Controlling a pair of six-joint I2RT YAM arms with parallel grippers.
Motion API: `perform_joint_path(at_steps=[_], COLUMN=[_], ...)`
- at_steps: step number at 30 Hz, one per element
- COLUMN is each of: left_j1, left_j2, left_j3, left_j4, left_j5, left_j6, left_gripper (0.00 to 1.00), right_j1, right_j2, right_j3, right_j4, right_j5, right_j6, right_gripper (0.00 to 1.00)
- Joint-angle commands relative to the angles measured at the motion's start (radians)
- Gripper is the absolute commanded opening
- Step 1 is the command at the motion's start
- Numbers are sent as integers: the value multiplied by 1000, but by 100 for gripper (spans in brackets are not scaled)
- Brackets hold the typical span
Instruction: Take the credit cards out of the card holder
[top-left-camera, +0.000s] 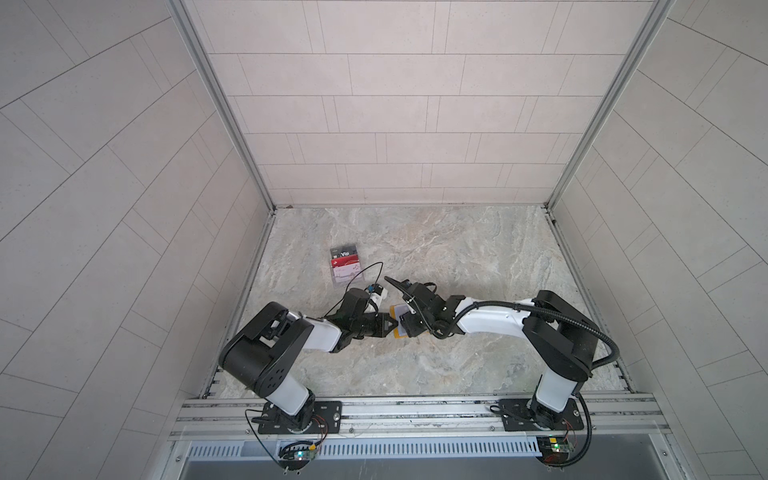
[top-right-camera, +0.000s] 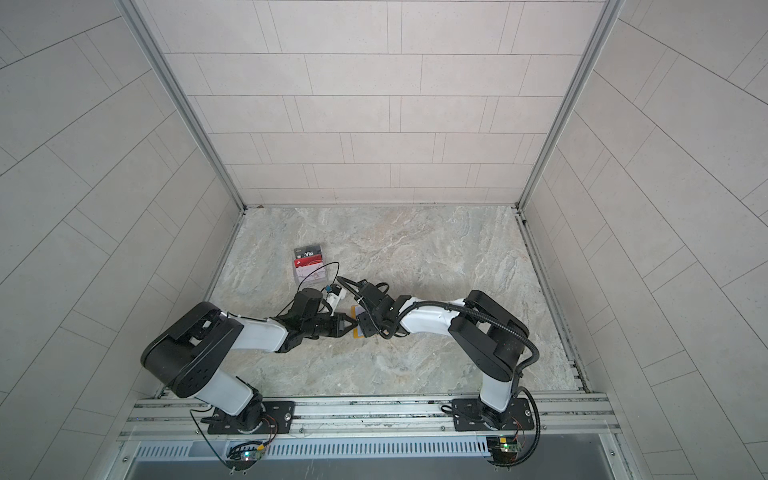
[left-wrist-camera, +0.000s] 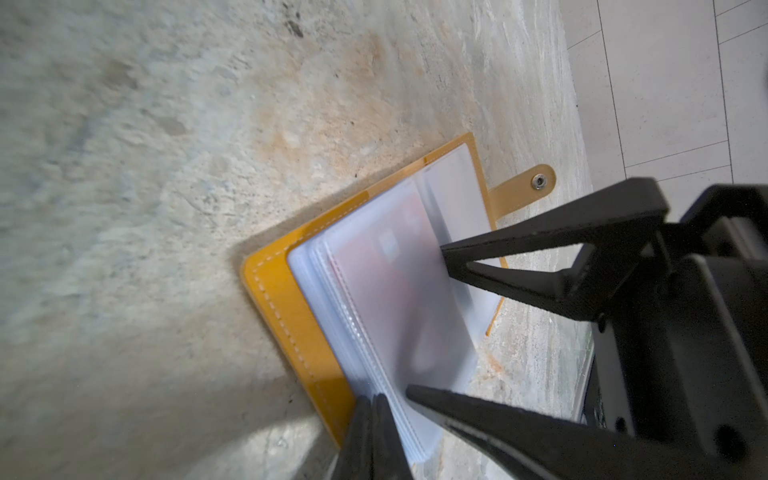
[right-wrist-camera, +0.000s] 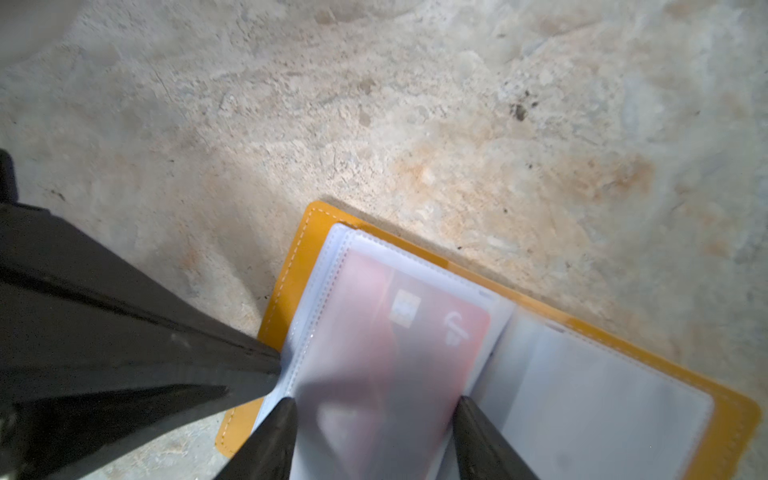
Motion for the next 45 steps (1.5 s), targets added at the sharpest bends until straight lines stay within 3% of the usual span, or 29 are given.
perform_joint_path(at_steps=[1, 8, 25, 45], left_j1=[-3, -2, -3, -3], left_j2=[14, 11, 16, 11], left_j3=[-26, -45, -52, -34], left_j4=[-15, -4, -5, -64], left_j5=[-7, -19, -20, -43], left_j6=[6, -2, -3, 23], left_gripper=[0, 0, 0, 0], right_j1=[11, 36, 46, 8], right_j2=[19, -1, 75, 37], right_j3=[10, 44, 67, 44], right_j4=[-6, -63, -87, -130], right_j5=[32, 100, 92, 131], right_j6=[18, -5, 5, 32], right_gripper=[63, 64, 63, 38])
